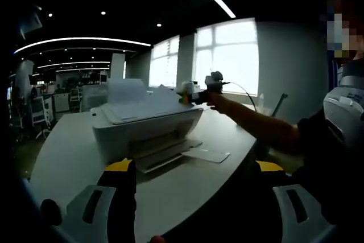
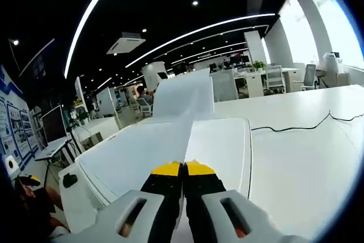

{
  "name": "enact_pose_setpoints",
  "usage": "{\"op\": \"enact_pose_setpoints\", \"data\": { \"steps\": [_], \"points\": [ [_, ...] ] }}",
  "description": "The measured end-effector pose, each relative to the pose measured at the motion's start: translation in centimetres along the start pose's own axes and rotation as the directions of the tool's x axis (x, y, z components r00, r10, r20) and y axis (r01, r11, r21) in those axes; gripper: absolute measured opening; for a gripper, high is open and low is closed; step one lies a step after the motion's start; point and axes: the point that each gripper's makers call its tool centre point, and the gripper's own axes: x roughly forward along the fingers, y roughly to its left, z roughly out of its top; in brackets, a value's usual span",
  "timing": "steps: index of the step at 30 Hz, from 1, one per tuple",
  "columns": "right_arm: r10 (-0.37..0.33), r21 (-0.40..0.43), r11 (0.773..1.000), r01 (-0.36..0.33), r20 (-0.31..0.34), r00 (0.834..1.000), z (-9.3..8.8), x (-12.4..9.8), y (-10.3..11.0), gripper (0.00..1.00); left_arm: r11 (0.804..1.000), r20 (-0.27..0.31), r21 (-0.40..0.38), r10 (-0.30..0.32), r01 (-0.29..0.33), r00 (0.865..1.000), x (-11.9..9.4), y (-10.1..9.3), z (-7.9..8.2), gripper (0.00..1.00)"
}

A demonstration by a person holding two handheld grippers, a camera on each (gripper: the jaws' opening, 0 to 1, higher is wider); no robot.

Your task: Remove the paper from the printer output slot and place it on top of the printer

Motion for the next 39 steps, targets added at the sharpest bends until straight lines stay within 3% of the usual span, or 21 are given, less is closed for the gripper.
{"op": "enact_pose_setpoints", "data": {
  "steps": [39],
  "points": [
    [-0.003, -0.001, 1.0, 0.003, 0.004, 1.0, -0.12, 0.23, 0.26, 0.0, 1.0, -0.003, -0.001, 0.001, -0.001, 1.0, 0.08, 0.04, -0.1, 0.87]
  ]
}}
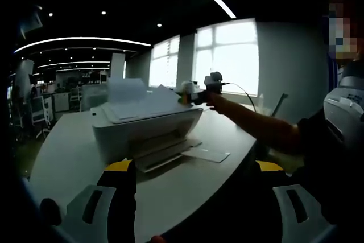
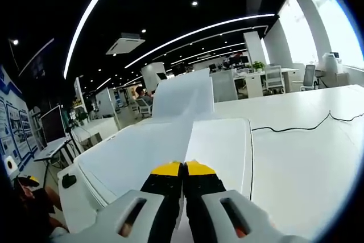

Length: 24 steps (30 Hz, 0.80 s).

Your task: Remove the paper from the printer output slot and place it on top of the printer

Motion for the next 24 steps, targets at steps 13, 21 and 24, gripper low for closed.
{"op": "enact_pose_setpoints", "data": {
  "steps": [13, 21, 24],
  "points": [
    [-0.003, -0.01, 1.0, 0.003, -0.009, 1.0, -0.13, 0.29, -0.23, 0.0, 1.0, -0.003, 0.005, -0.004, 0.004, 1.0, 0.03, -0.12, 0.14, 0.87],
    [-0.007, -0.011, 1.0, 0.007, -0.016, 1.0, -0.34, 0.34, -0.34, 0.0, 1.0, -0.002, 0.005, -0.006, 0.006, 1.0, 0.05, -0.18, 0.18, 0.87],
    [-0.009, -0.009, 1.0, 0.009, -0.011, 1.0, -0.3, 0.34, -0.43, 0.0, 1.0, -0.001, 0.004, -0.008, 0.008, 1.0, 0.07, -0.23, 0.2, 0.87]
  ]
}}
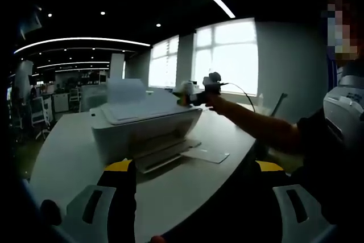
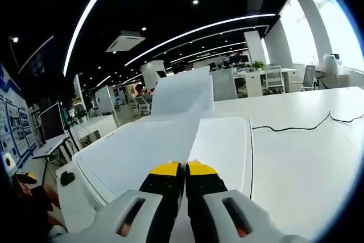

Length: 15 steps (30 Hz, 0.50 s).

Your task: Remove the paper from the printer output slot and place it on top of the printer

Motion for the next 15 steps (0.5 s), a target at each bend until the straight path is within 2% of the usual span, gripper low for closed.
{"op": "enact_pose_setpoints", "data": {
  "steps": [15],
  "points": [
    [-0.001, 0.007, 1.0, 0.001, 0.009, 1.0, -0.03, 0.03, -0.32, 0.04, 1.0, -0.002, -0.002, 0.001, -0.001, 1.0, 0.02, -0.01, -0.2, 0.87]
  ]
}}
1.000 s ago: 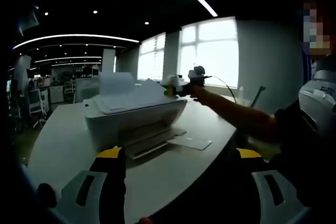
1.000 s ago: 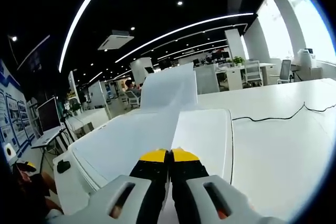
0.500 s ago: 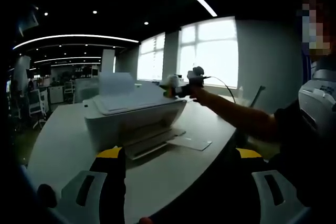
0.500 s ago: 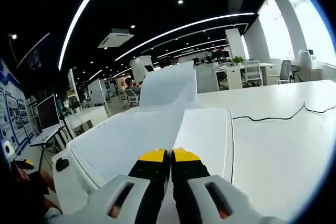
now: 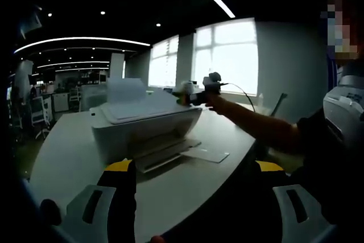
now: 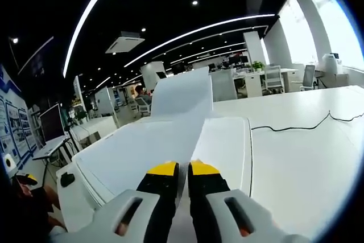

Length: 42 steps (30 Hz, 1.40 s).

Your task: Remove the paper from the printer output slot and place it on top of the printer

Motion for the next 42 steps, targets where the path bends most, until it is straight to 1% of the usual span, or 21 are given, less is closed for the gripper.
{"op": "enact_pose_setpoints", "data": {
  "steps": [17, 20, 33, 42],
  "points": [
    [-0.007, -0.006, 1.0, 0.007, 0.002, 1.0, -0.06, -0.13, -0.5, 0.07, 1.0, 0.001, 0.0, -0.001, 0.001, 1.0, 0.03, -0.09, 0.01, 0.87],
    [-0.01, -0.005, 1.0, 0.01, 0.011, 1.0, 0.12, -0.23, -0.61, 0.08, 1.0, 0.0, -0.001, 0.002, -0.002, 1.0, 0.01, 0.02, -0.02, 0.87],
    [-0.008, -0.014, 1.0, 0.009, 0.013, 1.0, -0.07, -0.24, -0.28, 0.12, 1.0, 0.001, 0.0, 0.002, -0.002, 1.0, -0.04, 0.02, -0.01, 0.87],
    [-0.02, -0.02, 1.0, 0.02, 0.019, 1.0, -0.05, -0.37, -0.37, 0.15, 1.0, 0.001, 0.0, 0.001, -0.001, 1.0, -0.07, 0.01, 0.02, 0.87]
  ]
}}
